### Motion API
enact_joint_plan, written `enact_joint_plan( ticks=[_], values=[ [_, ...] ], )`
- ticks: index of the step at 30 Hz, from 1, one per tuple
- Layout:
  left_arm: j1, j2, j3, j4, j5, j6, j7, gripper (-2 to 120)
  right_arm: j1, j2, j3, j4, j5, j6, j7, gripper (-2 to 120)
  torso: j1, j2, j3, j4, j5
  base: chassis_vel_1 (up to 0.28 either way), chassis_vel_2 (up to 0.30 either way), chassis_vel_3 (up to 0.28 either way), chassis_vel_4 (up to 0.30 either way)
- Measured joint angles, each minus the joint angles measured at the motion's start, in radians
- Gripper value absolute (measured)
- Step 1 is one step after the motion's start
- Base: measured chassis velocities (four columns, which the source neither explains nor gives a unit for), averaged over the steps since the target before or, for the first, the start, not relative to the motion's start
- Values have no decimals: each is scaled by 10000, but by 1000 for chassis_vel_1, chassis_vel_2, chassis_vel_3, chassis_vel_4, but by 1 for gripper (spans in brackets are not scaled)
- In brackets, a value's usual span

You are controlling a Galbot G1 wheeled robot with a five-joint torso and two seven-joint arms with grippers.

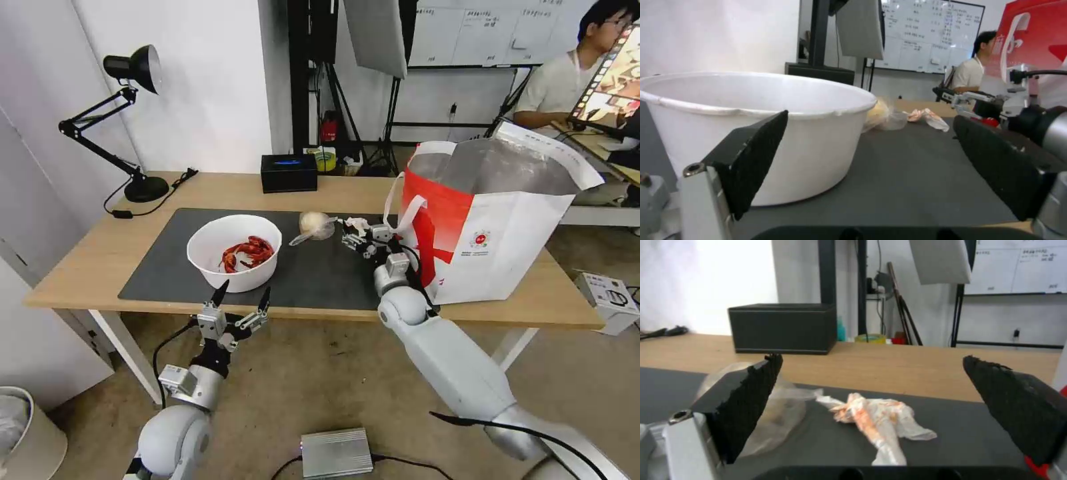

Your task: Pick up the trash from the table and place it into the takeout bag.

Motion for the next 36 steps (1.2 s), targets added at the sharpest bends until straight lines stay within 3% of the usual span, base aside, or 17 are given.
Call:
enact_joint_plan(
  ticks=[17,36],
  values=[
    [-40,-155,204,210,135,-81,9,100,625,346,-141,-945,40,-273,-62,100,0,0,0,-3,-1,0,0,0,0],
    [20,-319,243,244,364,-149,8,100,1204,604,-500,-1142,491,-2261,1129,100,2,-1,0,-1,-1,0,0,0,0]
  ],
)
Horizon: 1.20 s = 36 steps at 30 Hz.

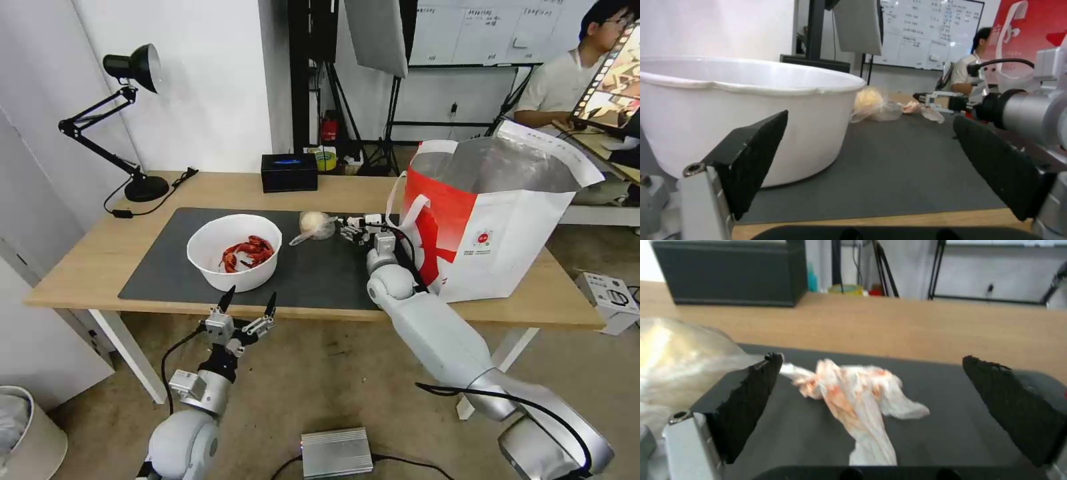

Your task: Pick up the trash from the table and place it into the takeout bag.

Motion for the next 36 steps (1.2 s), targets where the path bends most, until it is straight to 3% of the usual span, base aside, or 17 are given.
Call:
enact_joint_plan(
  ticks=[21,25,31,34,36],
  values=[
    [-4,-145,186,122,260,41,-7,100,354,337,26,-786,101,-243,-97,99,-2,0,0,1,0,0,0,0,0],
    [67,-258,197,119,371,20,-7,100,348,369,30,-785,129,-383,-104,82,-2,0,0,0,0,0,0,0,0],
    [79,-304,187,117,399,-5,-7,100,328,384,30,-763,222,-501,-54,67,-2,0,-1,1,0,0,0,0,0],
    [77,-319,167,115,401,-16,-7,100,313,410,61,-740,376,-578,57,48,-2,0,-1,0,0,0,0,0,0],
    [75,-322,168,116,401,-17,-7,100,305,418,70,-741,396,-585,75,45,-2,1,-2,0,1,0,0,0,0]
  ],
)
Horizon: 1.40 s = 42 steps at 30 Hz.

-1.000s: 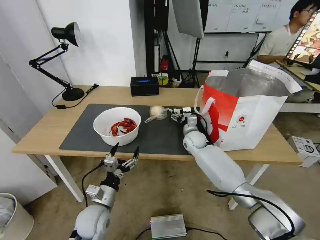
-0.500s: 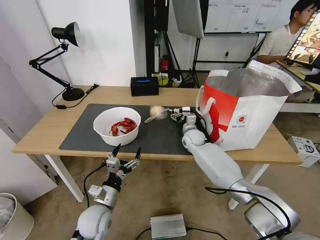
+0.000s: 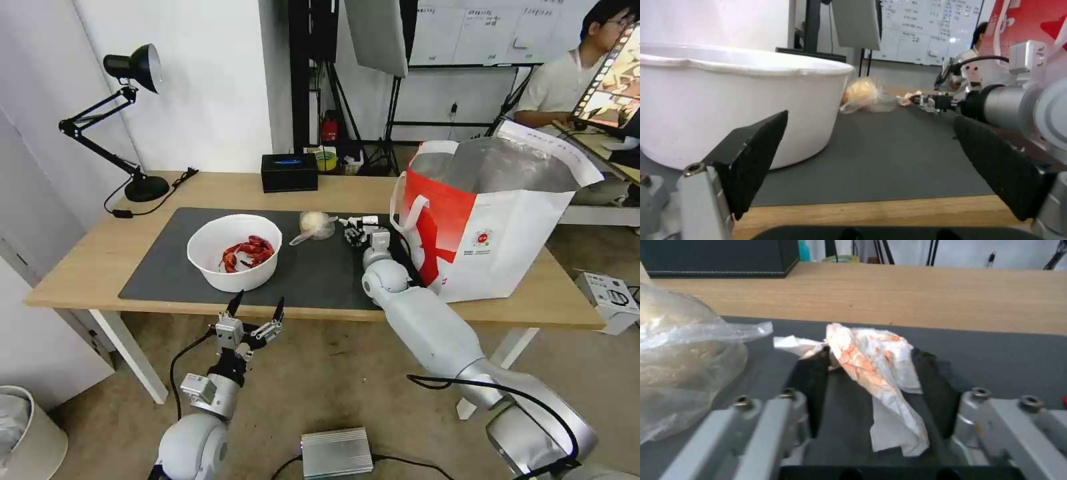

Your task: Pick up the trash from the table and place it into the takeout bag.

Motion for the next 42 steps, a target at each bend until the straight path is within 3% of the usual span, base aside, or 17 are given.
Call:
enact_joint_plan(
  ticks=[2,12,26,42],
  values=[
    [-10,-24,8,14,9,-4,0,100,-9,6,12,0,47,-12,41,34,0,1,1,0,0,0,0,0,0],
    [-20,-113,79,85,61,-40,4,100,-35,-18,21,1,112,-18,72,0,0,1,0,0,0,0,0,0,0],
    [6,-184,49,81,97,-71,9,100,-93,23,114,-57,111,122,94,0,0,1,1,-1,0,0,0,0,0],
    [21,-33,-39,92,10,-133,10,100,-243,-119,-48,452,81,1022,-586,0,0,1,2,0,0,0,0,0,0]
  ],
)
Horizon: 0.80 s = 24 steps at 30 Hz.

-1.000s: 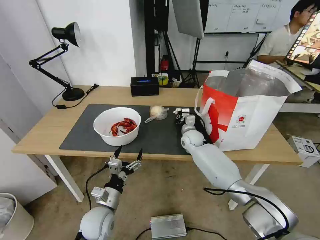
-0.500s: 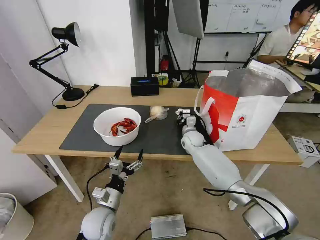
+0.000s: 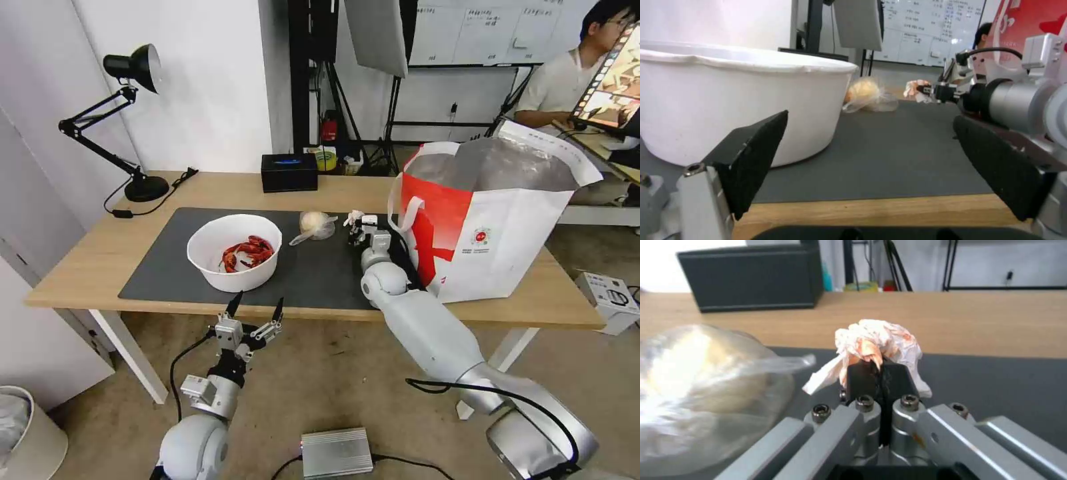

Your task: Pick up the trash from the table and place it into the takeout bag.

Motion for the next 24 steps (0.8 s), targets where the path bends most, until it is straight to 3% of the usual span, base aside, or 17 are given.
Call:
enact_joint_plan(
  ticks=[16,24],
  values=[
    [-78,409,-194,12,-445,-14,-6,100,-283,-560,-698,1348,-81,981,-718,0,0,0,-1,-1,0,0,0,0,0],
    [-104,555,-331,32,-656,-21,-1,100,-493,-968,-919,2033,-1171,1677,-1209,0,0,0,-1,-2,0,0,0,0,0]
  ],
)
